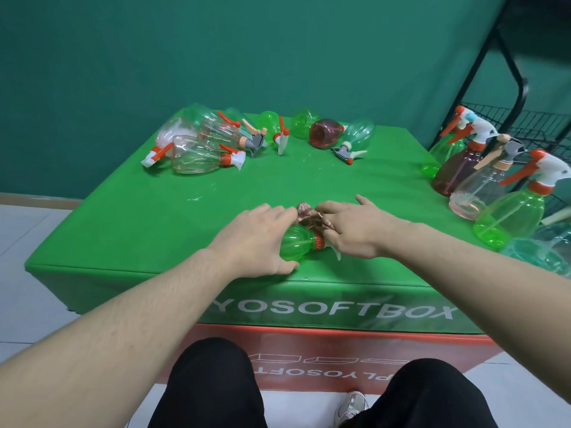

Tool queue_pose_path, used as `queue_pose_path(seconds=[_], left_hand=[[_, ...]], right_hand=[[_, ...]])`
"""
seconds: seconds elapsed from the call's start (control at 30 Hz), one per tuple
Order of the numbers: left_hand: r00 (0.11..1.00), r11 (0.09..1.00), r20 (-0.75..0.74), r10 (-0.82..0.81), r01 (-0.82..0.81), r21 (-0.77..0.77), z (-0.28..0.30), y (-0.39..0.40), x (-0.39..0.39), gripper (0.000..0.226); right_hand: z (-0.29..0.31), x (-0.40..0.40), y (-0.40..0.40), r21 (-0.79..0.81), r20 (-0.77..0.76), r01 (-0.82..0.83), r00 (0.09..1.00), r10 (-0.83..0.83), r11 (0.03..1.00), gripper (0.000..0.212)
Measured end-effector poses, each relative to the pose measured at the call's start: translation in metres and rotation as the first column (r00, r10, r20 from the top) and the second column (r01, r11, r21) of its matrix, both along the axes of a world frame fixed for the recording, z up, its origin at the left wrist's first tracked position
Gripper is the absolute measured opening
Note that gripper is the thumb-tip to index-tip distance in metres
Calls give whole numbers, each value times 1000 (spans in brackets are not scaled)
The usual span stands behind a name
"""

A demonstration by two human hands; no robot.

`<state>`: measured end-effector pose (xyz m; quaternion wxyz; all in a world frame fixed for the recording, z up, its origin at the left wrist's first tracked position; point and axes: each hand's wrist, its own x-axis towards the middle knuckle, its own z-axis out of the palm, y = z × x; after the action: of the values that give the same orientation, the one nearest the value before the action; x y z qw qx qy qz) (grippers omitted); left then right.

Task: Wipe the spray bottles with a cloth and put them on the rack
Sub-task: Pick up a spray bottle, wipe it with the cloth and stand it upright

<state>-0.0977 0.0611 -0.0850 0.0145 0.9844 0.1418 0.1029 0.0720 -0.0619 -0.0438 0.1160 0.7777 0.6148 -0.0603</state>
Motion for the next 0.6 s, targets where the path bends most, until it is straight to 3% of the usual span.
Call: queue_pose_path(seconds=[0.13, 0.3, 0.6], left_hand=[[1000, 999, 7, 30, -30, -22, 1, -1, -1, 72], [999, 996, 8, 47, -46, -77, 2, 1, -1, 75], [998, 993, -21, 62, -64, -99, 3, 0, 1, 74]], right_hand=[[-3, -8, 13, 59, -85, 46, 996, -41, 997, 47], [2, -1, 2, 15, -2, 67, 998, -67, 998, 52], [-4, -1, 10, 57, -45, 56, 998, -54, 997, 35]])
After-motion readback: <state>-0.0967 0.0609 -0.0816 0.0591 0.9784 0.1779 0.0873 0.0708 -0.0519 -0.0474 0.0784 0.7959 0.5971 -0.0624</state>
